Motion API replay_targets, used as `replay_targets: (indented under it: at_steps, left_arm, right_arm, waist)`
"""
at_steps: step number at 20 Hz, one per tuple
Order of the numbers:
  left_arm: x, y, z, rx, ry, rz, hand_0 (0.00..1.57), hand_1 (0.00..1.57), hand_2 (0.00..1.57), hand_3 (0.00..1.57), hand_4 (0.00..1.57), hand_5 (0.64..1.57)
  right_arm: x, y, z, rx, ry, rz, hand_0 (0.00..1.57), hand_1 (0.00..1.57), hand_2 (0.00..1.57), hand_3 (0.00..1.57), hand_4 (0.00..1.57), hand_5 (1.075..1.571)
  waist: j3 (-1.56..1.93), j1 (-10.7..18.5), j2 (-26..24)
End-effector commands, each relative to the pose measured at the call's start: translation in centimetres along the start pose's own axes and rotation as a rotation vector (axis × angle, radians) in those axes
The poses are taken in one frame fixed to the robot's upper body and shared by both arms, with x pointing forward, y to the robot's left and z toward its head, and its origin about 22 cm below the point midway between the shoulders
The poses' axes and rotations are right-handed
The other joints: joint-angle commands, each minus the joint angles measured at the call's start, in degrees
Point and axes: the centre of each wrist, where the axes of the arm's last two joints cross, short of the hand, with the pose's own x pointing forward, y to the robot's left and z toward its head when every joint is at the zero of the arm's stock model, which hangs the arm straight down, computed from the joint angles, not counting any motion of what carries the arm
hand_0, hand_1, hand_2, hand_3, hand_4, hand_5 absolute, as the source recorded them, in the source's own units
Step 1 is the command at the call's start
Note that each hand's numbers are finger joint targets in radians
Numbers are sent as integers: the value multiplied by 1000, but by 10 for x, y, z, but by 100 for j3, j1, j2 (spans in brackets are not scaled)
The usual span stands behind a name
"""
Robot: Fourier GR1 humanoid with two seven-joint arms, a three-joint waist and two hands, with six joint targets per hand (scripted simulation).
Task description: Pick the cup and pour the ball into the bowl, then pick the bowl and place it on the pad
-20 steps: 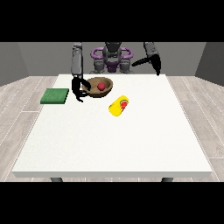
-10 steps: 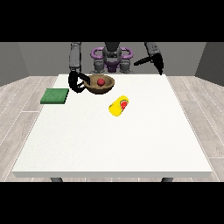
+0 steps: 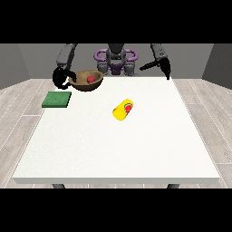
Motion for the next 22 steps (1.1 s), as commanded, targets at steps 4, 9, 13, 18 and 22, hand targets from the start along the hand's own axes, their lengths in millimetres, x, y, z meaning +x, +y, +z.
replay_targets:
  at_steps: [4, 9, 13, 18, 22]
  left_arm:
    - [25, -32, -8, -2, -122, -2, 0, 0, 0, 0, 0, 1565]
    - [22, -39, -8, 45, -202, -20, 0, 0, 0, 0, 0, 1565]
    - [74, -57, -17, 8, -305, -29, 0, 0, 0, 0, 0, 1565]
    - [80, -42, -18, 70, -386, -27, 0, 0, 0, 0, 0, 1563]
    - [112, -50, -10, 51, -450, -35, 0, 0, 0, 0, 0, 1563]
  right_arm:
    - [33, -83, 7, -26, -112, -116, 1571, 1571, 1571, 1571, 1074, 1563]
    - [60, -112, 12, -14, -168, -131, 1571, 1571, 1571, 1571, 1062, 1562]
    - [49, -163, 29, -81, -271, -174, 1571, 1571, 1571, 1402, 1034, 1561]
    - [68, -192, 43, -114, -357, -82, 1571, 1571, 1571, 351, 1024, 1569]
    - [81, -206, 48, -159, -400, -83, 1571, 1571, 1571, 0, 1035, 1569]
  waist:
    - [7, 191, 726]
    - [4, 98, 1178]
    - [17, 463, 1732]
    - [12, 332, 2210]
    - [19, 460, 2542]
